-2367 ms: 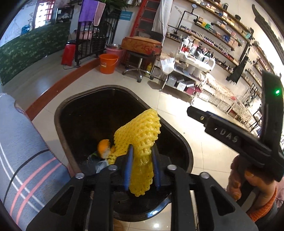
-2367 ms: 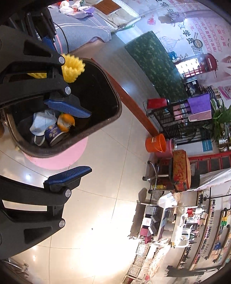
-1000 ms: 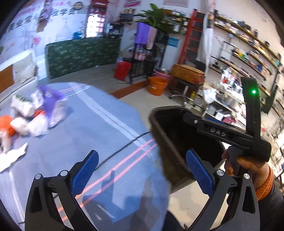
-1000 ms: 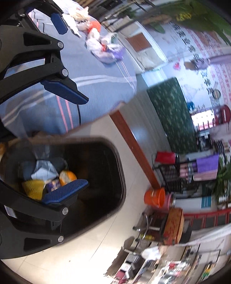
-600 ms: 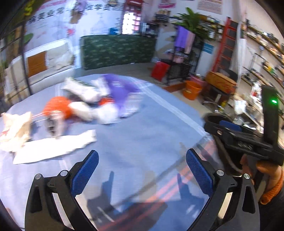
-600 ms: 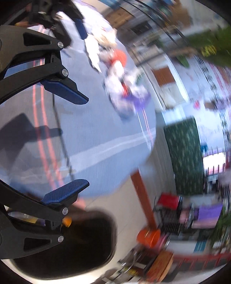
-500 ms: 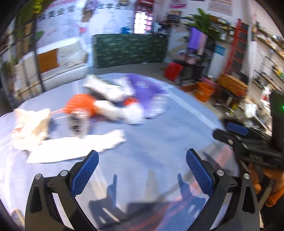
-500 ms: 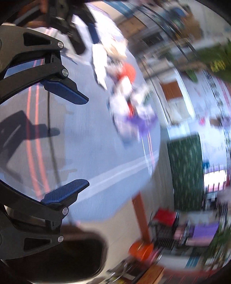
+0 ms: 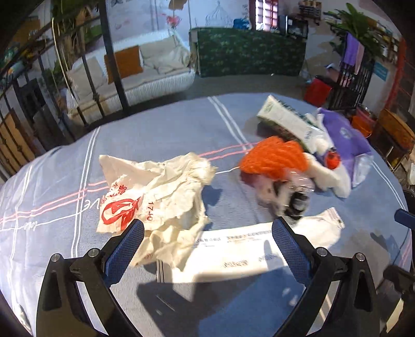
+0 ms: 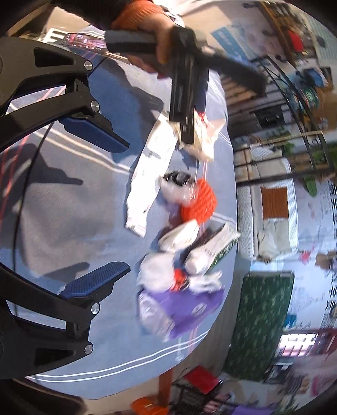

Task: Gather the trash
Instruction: 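Move both tools back to the pile and grasp the white paper strip with the right tool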

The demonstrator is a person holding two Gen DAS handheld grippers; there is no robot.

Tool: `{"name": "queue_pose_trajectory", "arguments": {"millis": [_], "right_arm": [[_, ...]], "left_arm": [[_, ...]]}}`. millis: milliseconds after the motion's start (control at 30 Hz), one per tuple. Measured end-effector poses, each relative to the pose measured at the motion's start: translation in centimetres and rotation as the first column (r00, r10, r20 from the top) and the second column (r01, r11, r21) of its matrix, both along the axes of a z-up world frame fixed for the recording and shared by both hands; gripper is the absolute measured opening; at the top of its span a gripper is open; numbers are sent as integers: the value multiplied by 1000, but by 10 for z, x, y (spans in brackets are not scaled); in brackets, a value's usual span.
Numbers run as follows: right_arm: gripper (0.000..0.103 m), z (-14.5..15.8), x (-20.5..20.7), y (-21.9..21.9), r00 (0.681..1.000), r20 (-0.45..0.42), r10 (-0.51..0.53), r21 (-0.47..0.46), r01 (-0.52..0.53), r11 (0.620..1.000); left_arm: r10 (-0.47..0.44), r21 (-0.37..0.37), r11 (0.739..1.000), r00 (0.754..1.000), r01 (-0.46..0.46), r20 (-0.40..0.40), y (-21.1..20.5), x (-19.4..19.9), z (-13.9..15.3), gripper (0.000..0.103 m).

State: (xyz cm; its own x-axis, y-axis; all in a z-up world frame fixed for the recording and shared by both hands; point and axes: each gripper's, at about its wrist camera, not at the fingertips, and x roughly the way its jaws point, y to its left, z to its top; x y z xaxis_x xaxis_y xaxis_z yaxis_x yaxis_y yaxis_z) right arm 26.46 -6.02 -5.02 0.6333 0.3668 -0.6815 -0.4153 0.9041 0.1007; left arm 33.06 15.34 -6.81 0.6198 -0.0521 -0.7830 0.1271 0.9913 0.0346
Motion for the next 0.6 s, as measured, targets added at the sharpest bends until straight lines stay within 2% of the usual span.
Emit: {"name": "queue_pose_trajectory", "arguments": {"millis": [67, 133, 333, 400, 467, 567, 600], "right_arm": [[85, 1, 7, 17, 998, 7, 56, -22, -56, 998], [85, -1, 14, 31, 994, -1, 107, -38, -107, 993], [85, -30, 43, 77, 973, -61, 224, -158, -231, 960], [85, -44, 53, 90, 966, -97, 239, -216, -254, 943], [79, -52, 59, 100, 967, -98, 233, -267, -251, 930], [66, -62, 68, 106, 965, -117, 234, -301, -259, 918], [57, -63, 70, 106, 965, -118, 235, -294, -260, 920]], "left_arm": [[-2, -11, 1000, 999, 2, -37, 4, 10, -8, 97], [6, 13, 1000, 998, -5, -56, 8, 22, -13, 97], [9, 59, 998, 996, -4, -92, 15, 46, -22, 96], [15, 28, 1000, 994, -12, -107, 22, 50, -22, 90], [39, 7, 999, 991, -38, -126, 31, 54, -24, 74], [65, -38, 997, 989, -71, -133, 45, 56, -23, 62], [73, -62, 995, 988, -82, -135, 51, 56, -22, 60]]}}
